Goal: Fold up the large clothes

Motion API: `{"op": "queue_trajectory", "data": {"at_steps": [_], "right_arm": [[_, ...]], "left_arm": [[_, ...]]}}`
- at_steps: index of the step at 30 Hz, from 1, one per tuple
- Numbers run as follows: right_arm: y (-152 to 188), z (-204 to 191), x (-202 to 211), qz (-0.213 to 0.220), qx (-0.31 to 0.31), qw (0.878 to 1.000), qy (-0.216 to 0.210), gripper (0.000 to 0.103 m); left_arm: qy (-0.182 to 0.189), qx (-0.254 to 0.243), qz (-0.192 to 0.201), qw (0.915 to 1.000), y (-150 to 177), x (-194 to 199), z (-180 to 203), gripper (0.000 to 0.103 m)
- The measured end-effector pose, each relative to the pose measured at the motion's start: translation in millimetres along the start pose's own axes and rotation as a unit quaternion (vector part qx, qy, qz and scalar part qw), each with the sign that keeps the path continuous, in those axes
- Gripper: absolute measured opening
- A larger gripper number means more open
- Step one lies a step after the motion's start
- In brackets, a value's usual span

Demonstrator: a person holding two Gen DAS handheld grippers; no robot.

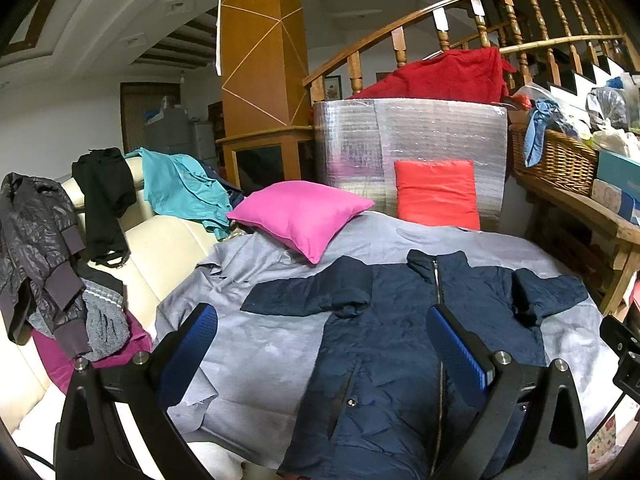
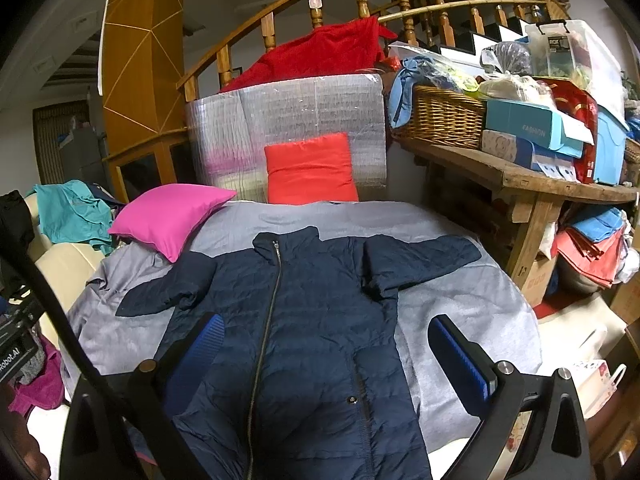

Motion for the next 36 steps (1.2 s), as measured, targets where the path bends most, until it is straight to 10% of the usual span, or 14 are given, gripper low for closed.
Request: {"op": "queue_trajectory", "data": {"at_steps": [27, 36], "right_arm": [[-9.1, 16.6, -30.9, -0.018, 0.015, 1.0, 0.001, 0.103], [-32.6, 137.3, -104.0, -0.048, -0.11, 0.987, -0.104, 0.103]], "left_arm": [[-0.017, 0.007, -0.01, 0.9998, -6.5, -19.9, -11.1, 0.103], [0.068, -0.002, -0.178, 0.9817, 18.2, -130.3, 66.3, 0.103]]}}
Point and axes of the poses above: each gripper's, at about its wrist camera, not at the fingertips, and x roughly against the way its jaws point, z to its right, y to its underside, the point moved 9 cm from there along -x, roughly the way its jaws point, and after that the axes turned 6 degrees about -z, right-handed, at the moved point
